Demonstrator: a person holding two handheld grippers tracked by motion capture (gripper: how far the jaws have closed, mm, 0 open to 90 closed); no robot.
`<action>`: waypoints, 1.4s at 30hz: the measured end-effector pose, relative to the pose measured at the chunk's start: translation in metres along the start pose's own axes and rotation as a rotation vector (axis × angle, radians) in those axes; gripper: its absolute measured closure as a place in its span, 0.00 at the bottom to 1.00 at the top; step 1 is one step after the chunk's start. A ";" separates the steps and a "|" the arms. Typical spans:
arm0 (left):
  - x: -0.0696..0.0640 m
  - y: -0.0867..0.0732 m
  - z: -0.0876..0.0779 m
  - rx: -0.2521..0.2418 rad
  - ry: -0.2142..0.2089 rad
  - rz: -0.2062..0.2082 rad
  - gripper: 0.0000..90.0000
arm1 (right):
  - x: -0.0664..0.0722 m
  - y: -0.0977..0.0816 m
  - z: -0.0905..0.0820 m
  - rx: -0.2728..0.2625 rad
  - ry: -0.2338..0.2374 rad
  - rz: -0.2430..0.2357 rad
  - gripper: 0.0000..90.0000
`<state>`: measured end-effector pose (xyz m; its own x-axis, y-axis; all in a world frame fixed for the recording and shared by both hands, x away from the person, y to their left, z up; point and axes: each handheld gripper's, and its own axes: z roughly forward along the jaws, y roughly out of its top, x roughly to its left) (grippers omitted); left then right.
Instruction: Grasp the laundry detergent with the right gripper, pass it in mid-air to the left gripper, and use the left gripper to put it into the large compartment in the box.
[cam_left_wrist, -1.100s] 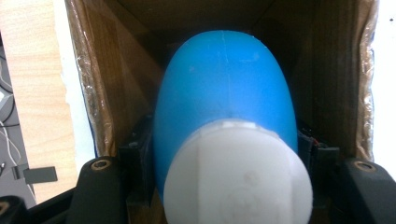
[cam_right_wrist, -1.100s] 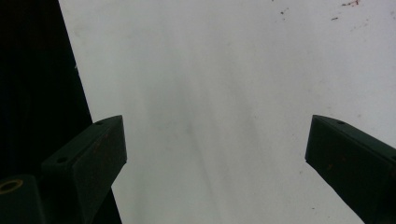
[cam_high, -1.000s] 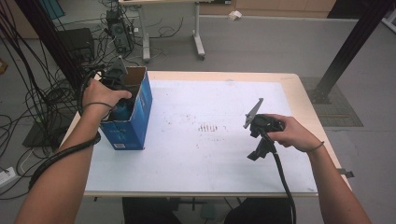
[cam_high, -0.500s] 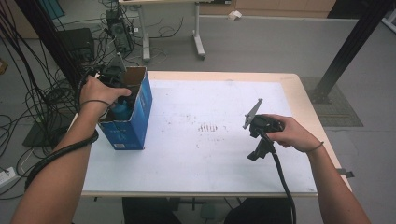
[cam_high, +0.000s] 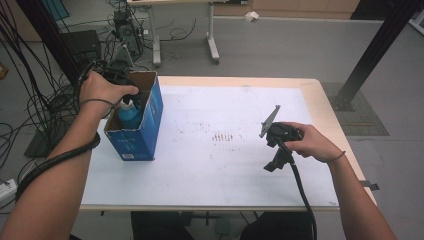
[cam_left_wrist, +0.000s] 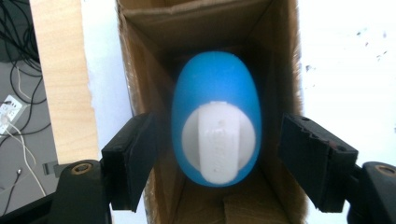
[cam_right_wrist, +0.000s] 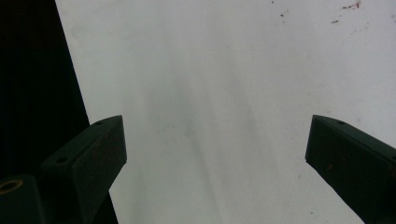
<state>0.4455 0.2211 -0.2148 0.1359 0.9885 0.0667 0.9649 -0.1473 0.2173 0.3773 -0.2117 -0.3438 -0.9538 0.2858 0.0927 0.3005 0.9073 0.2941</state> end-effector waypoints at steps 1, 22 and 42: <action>0.000 0.000 -0.002 0.000 0.000 0.002 0.32 | 0.000 0.000 0.000 0.000 -0.002 -0.001 0.05; -0.021 0.001 -0.053 -0.034 -0.034 0.063 0.19 | -0.001 0.001 0.000 -0.001 0.007 0.001 0.05; -0.061 0.005 -0.065 -0.054 -0.074 0.149 0.09 | -0.005 -0.002 0.000 -0.009 0.007 0.012 0.05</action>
<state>0.4278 0.1580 -0.1542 0.2949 0.9551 0.0305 0.9195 -0.2923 0.2627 0.3816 -0.2145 -0.3445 -0.9501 0.2945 0.1025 0.3118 0.9011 0.3013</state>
